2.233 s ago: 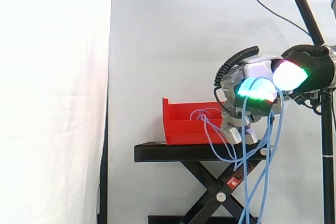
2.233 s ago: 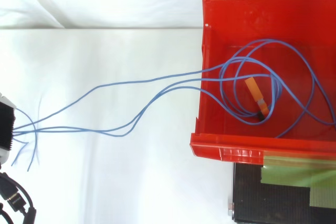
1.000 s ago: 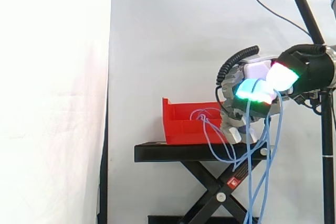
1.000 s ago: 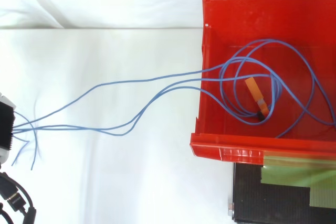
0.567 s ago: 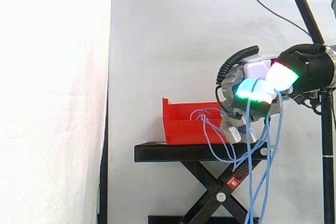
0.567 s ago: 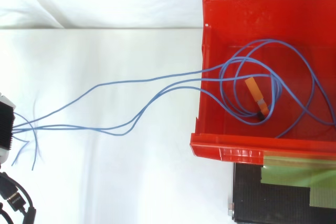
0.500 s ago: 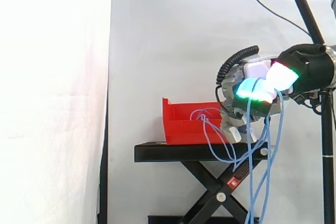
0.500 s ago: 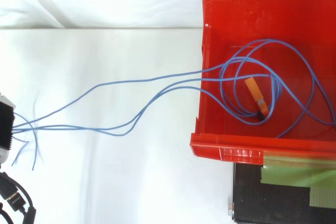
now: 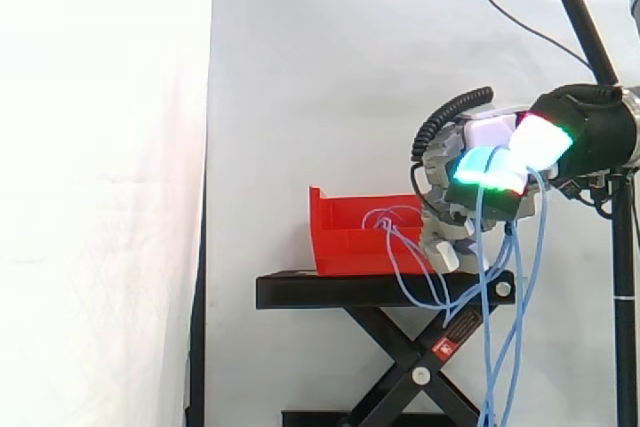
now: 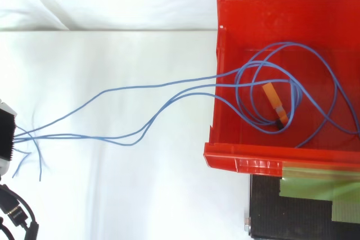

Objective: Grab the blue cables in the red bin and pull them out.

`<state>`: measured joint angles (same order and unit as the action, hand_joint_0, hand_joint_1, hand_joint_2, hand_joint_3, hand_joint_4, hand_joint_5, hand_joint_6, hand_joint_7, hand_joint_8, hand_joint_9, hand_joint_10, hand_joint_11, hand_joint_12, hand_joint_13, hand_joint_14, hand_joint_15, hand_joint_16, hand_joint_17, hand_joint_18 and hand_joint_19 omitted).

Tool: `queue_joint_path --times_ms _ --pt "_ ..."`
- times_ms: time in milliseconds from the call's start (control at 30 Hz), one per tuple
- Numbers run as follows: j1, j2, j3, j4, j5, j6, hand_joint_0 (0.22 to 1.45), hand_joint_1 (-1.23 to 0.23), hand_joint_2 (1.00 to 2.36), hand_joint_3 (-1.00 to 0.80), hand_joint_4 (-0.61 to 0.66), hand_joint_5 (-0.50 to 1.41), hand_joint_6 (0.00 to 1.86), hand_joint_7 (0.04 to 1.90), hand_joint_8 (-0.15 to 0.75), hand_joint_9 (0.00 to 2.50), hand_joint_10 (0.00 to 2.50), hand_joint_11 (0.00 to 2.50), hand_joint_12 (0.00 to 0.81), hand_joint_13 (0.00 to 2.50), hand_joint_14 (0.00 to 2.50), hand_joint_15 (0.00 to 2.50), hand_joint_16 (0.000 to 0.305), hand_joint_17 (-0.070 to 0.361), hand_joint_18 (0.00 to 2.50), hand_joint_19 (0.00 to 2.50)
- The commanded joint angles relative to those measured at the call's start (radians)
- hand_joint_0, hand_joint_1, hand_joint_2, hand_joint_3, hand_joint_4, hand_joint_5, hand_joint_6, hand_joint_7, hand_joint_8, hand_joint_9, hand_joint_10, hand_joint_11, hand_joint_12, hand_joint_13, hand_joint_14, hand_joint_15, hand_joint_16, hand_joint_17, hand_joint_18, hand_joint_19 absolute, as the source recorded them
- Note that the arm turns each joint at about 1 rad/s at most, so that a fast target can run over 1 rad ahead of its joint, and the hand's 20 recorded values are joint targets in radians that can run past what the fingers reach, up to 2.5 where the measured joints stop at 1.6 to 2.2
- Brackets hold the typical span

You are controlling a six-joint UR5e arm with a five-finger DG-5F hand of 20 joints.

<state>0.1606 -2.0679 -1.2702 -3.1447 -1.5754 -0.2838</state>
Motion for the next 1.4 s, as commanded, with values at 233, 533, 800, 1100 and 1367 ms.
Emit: queue_joint_path --times_ms 233,533,800,1100,1367 --pt "0.000 -0.001 0.000 0.011 0.000 -0.001 0.78 -1.09 1.00 -0.96 0.21 0.86 0.54 0.68 0.225 0.88 0.03 0.90 0.331 0.74 0.03 0.70 0.050 0.113 0.70 0.99" --pt "0.000 0.000 0.000 0.011 0.000 -0.001 0.84 -1.09 1.01 -0.84 0.21 0.81 0.64 0.63 0.223 0.87 0.03 0.91 0.326 0.74 0.03 0.70 0.049 0.110 0.70 0.99" --pt "0.000 -0.001 0.000 0.011 0.000 -0.001 0.85 -1.09 1.01 -0.82 0.22 0.78 0.70 0.60 0.223 0.86 0.03 0.90 0.324 0.74 0.03 0.70 0.048 0.109 0.70 0.99" --pt "0.000 -0.001 0.000 0.012 0.000 -0.001 0.87 -1.10 1.01 -0.79 0.22 0.73 0.77 0.55 0.229 0.85 0.03 0.93 0.323 0.74 0.03 0.70 0.048 0.109 0.71 0.98" --pt "0.000 -0.001 0.000 0.018 0.000 -0.001 0.88 -1.11 1.01 -0.79 0.22 0.69 0.83 0.51 0.226 0.83 0.03 0.94 0.326 0.74 0.03 0.70 0.049 0.109 0.70 0.97"
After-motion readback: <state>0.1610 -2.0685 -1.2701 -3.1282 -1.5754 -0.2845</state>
